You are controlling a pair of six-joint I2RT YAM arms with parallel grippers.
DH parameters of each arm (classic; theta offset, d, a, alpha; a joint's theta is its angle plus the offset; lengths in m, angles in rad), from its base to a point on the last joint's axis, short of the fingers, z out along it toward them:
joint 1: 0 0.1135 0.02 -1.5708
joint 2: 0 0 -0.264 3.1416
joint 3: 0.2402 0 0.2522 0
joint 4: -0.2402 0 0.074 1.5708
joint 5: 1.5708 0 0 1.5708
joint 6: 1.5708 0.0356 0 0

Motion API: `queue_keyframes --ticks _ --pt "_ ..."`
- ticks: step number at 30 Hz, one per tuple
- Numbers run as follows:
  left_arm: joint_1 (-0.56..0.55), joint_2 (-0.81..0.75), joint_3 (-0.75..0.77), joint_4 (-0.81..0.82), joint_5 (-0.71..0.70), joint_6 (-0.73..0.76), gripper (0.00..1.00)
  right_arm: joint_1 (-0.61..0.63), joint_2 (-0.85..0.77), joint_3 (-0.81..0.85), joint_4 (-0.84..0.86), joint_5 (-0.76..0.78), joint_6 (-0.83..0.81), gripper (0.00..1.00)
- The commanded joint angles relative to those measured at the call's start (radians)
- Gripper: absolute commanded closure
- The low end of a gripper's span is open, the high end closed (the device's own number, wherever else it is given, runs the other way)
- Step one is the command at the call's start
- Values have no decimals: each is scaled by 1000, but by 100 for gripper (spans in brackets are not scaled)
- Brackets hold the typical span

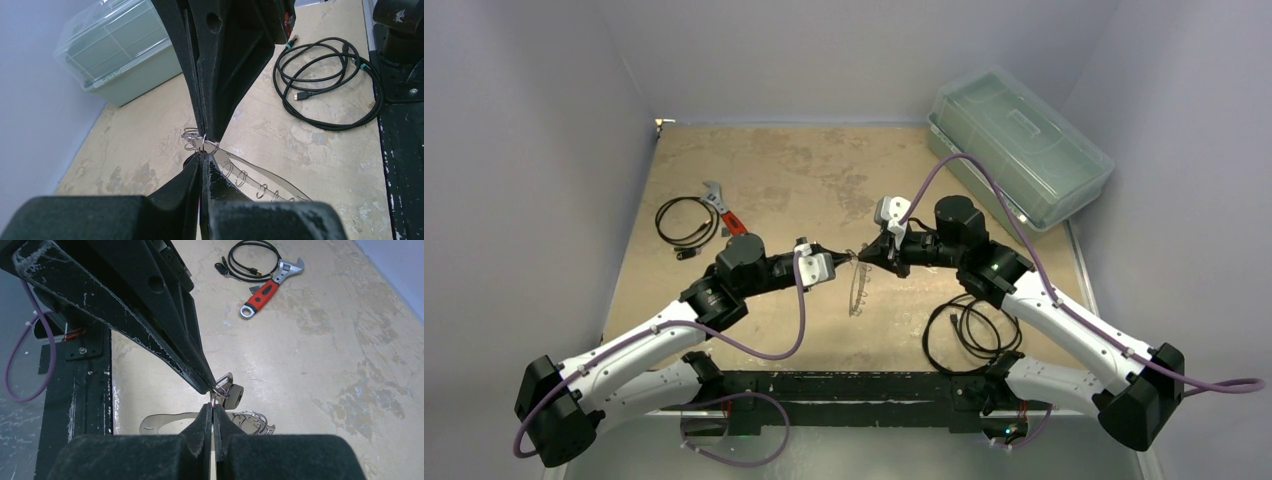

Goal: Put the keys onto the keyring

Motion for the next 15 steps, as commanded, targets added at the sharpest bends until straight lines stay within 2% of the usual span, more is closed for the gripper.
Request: queue_keyframes --ticks 1,15 --pt "1 -21 -17 38 27 19 100 3 0 39 17 -49 -17 100" --pt "1 -28 -20 38 24 22 100 2 15 48 -26 -81 -35 100"
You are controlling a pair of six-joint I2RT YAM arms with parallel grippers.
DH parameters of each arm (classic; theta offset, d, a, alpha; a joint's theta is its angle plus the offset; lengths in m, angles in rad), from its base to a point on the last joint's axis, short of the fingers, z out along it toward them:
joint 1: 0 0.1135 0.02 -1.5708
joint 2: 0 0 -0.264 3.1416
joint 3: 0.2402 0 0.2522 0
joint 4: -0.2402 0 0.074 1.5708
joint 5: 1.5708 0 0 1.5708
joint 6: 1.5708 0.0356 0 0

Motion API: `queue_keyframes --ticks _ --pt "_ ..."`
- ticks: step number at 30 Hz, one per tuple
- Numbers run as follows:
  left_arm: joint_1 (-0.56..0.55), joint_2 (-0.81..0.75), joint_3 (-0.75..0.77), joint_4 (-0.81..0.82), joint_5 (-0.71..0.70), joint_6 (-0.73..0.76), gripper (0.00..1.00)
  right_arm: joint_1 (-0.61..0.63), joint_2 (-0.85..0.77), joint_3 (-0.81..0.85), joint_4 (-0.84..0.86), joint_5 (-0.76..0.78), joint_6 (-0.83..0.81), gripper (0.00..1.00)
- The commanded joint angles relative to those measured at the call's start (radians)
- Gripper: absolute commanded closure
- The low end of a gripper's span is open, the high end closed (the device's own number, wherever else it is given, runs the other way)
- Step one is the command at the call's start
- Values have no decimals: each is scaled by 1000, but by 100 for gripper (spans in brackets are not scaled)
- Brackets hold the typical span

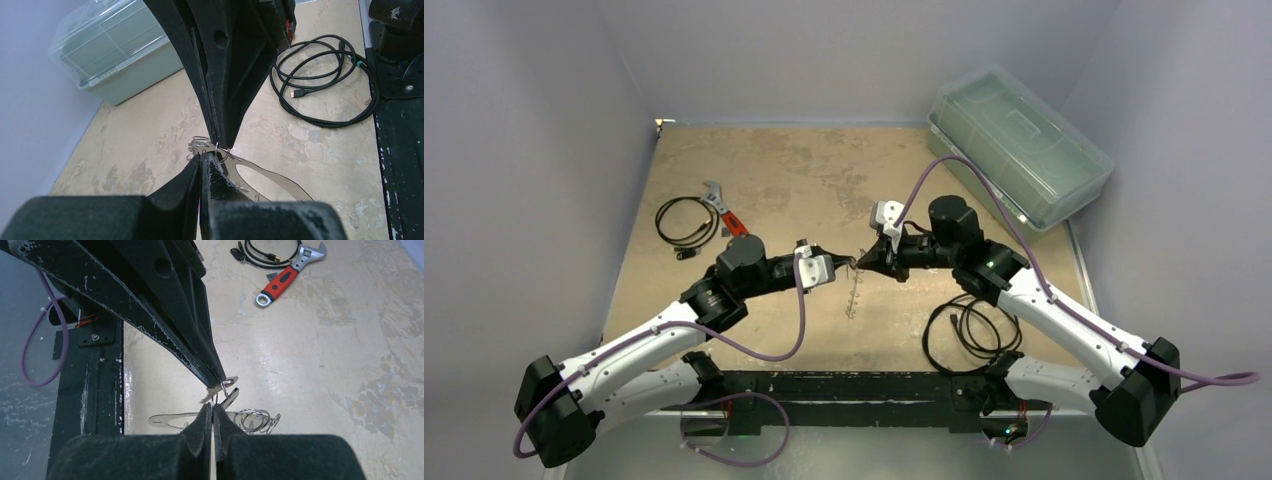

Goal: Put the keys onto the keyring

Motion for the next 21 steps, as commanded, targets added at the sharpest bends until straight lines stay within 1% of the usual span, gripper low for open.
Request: queue_keyframes --ticks 1,21 --pt "1 -24 -6 38 20 23 100 3 -13 47 10 -28 -18 100" --pt "1 2 9 17 107 10 100 4 -2 73 0 -34 -32 100"
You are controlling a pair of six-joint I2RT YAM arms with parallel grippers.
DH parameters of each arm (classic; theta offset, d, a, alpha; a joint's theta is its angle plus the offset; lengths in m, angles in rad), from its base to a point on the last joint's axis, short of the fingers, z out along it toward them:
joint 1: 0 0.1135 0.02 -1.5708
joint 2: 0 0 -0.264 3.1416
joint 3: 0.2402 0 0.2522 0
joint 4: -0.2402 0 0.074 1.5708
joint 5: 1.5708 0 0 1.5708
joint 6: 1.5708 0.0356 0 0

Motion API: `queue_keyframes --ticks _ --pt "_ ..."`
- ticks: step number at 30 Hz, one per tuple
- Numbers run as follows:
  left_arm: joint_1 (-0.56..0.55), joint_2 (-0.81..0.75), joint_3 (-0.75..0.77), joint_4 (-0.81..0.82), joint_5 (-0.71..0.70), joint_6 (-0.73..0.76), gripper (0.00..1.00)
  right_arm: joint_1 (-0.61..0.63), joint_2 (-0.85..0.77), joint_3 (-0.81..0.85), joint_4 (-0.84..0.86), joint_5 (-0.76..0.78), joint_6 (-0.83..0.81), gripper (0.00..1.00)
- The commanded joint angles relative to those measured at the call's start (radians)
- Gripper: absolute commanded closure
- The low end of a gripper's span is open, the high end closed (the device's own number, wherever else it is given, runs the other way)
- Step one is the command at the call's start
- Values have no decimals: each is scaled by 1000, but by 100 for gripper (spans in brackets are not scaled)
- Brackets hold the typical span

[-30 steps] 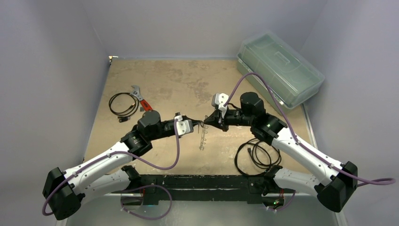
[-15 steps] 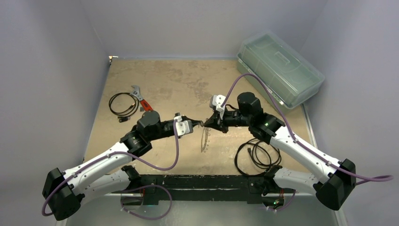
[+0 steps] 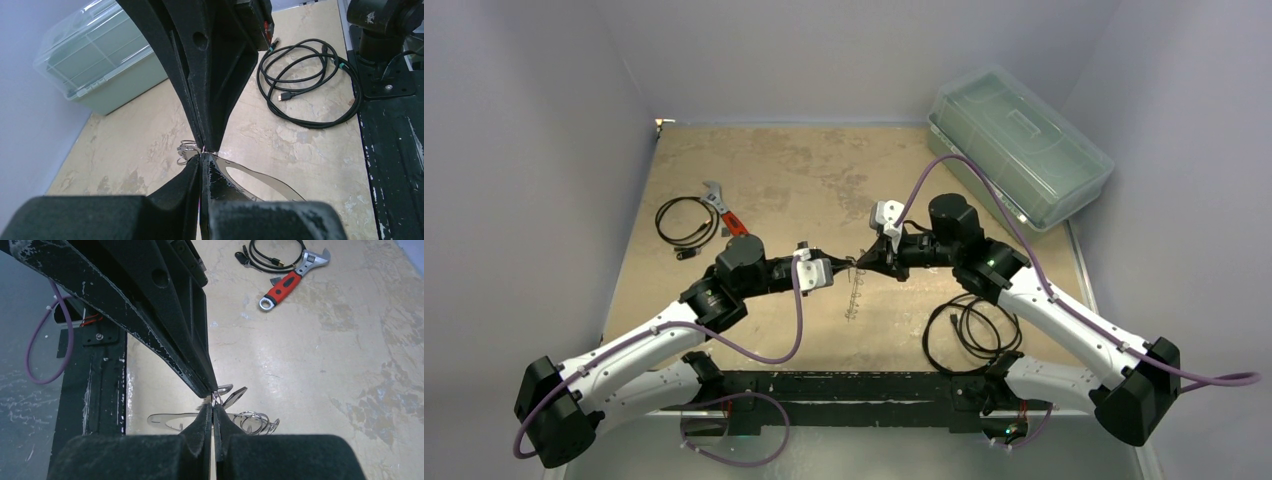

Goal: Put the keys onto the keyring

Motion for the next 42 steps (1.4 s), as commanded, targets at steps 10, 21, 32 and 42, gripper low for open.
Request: queue_keyframes --ticks 10,21,32,42 --pt "0 14 15 5 65 6 100 3 -37 53 14 49 -22 100" --pt "1 19 18 0 64 3 100 3 -65 48 15 65 -22 100" --pt "0 17 18 1 54 0 100 3 -77 47 10 56 -23 100" --pt "2 9 29 11 -25 -17 93 3 -88 44 14 57 -20 100"
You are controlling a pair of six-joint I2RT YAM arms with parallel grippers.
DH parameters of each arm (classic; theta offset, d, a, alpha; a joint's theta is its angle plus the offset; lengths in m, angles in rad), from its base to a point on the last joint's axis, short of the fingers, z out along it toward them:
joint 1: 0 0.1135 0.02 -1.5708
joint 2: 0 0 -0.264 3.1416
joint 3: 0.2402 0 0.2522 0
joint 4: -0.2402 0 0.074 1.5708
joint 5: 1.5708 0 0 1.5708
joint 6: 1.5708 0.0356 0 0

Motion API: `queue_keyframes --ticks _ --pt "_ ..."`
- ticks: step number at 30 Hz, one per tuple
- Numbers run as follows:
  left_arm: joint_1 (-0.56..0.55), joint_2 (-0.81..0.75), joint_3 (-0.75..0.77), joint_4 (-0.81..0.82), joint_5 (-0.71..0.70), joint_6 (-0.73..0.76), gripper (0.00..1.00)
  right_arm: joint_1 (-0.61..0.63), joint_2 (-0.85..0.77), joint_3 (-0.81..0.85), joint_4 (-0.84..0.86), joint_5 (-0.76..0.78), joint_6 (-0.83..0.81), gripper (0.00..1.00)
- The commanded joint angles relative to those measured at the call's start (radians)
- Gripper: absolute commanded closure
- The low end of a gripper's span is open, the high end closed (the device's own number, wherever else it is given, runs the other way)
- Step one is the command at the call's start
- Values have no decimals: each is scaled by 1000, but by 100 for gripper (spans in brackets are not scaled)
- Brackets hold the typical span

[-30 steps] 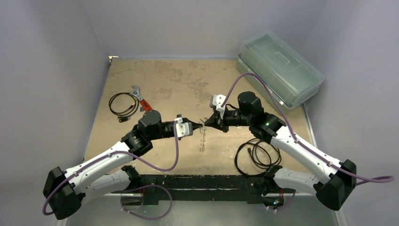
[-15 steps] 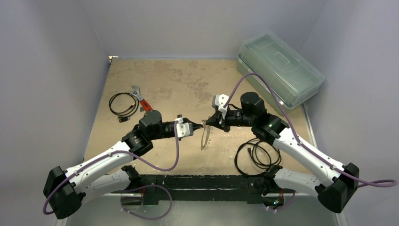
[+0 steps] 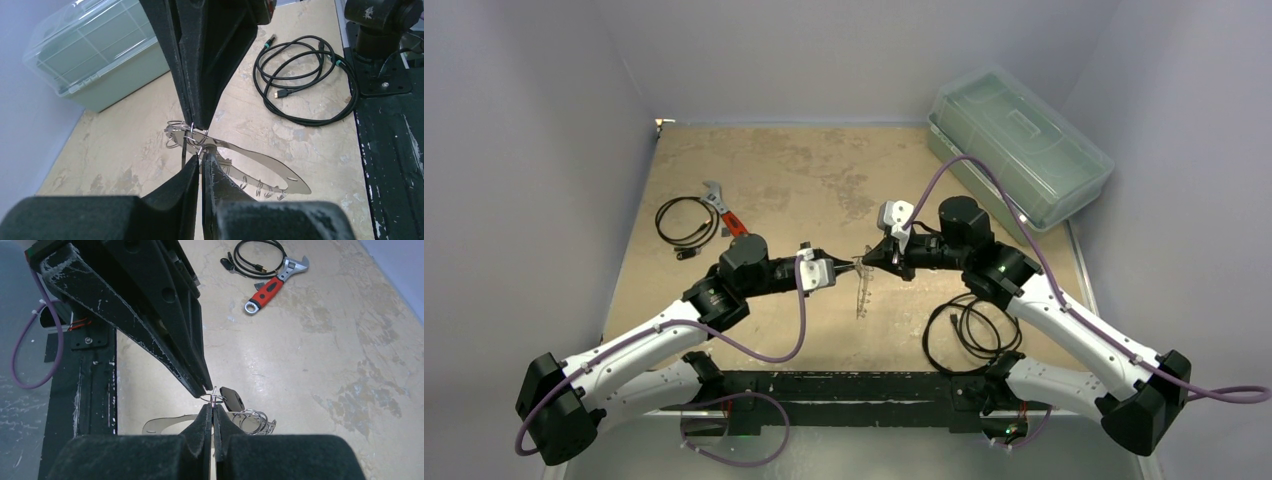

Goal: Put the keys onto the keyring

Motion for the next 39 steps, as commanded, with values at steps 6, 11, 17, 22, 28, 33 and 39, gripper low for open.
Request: queue_keyframes --ticks 6,11,17,22,28,33,39 --pt "5 -32 25 30 -76 -36 61 3 -31 43 40 1 -11 100" --pt "10 -60 26 40 -63 -57 59 2 -37 42 46 4 -9 100" --pt "14 -50 57 39 -28 -109 66 2 -47 39 66 6 -10 100" --pt "17 -6 115 -5 -5 -171 71 2 -62 29 89 14 -15 100" --pt "18 21 147 -12 31 -224 68 6 -83 12 119 20 -15 100" --pt "18 42 172 -40 36 -235 69 7 -86 10 125 29 -17 100" --pt "18 57 182 -33 35 -252 73 7 -93 4 133 34 -17 100"
